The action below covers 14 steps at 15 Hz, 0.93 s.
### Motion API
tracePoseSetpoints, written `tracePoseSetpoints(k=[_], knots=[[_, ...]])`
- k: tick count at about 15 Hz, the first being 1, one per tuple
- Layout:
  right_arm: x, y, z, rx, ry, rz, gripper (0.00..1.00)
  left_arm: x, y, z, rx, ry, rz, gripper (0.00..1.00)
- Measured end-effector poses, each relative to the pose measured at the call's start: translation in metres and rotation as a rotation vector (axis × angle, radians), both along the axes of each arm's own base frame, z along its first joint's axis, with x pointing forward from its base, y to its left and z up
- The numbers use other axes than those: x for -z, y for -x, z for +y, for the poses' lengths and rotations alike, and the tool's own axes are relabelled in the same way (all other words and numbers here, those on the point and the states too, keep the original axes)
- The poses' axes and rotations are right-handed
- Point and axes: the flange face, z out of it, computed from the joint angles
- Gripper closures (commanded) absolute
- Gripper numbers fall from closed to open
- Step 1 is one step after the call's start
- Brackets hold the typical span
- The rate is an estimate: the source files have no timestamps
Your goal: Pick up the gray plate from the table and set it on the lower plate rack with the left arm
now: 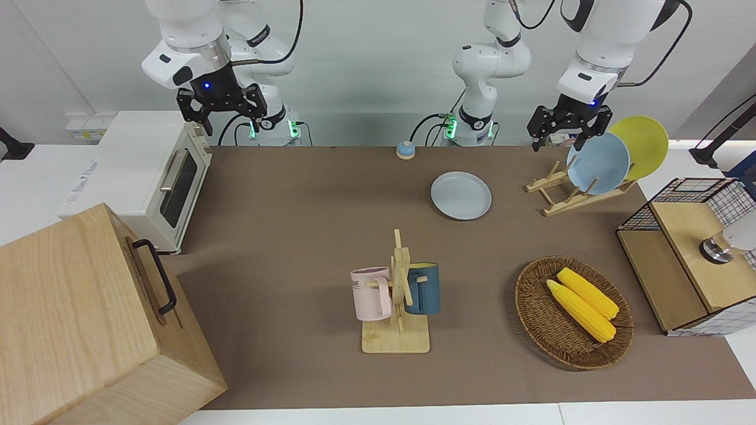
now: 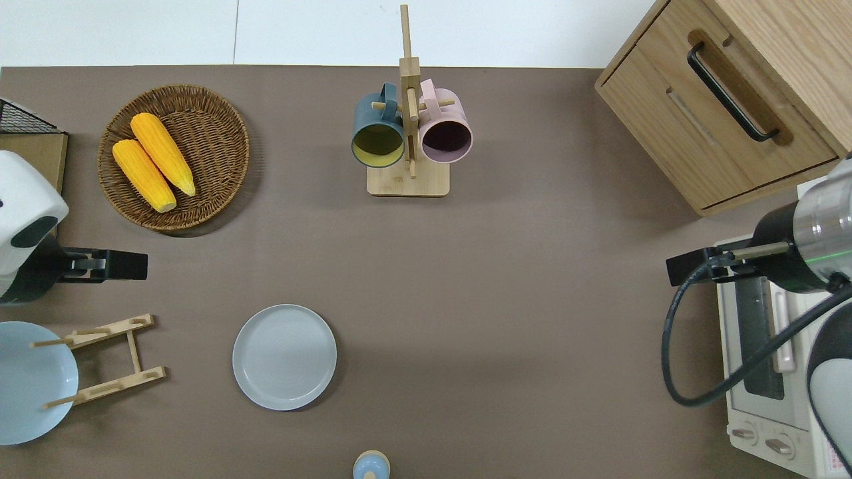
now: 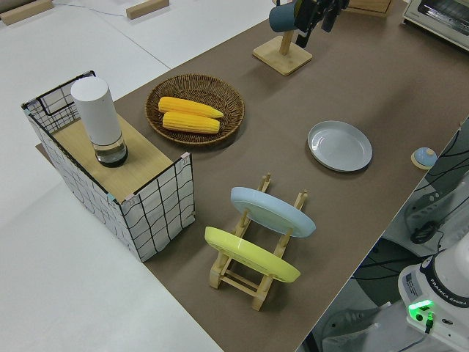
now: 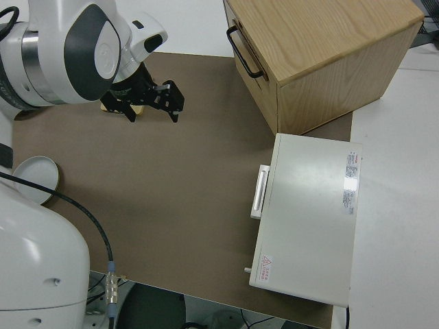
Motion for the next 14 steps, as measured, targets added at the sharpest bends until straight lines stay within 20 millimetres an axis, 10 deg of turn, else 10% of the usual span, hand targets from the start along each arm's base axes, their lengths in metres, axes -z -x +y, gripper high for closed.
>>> tracePoseSetpoints(k=[14], knots=[[0.0,0.0,0.0,0.0,0.0,0.0,0.011,0.0025,0.004,0.0045,-0.014,0.019,0.034,0.0]])
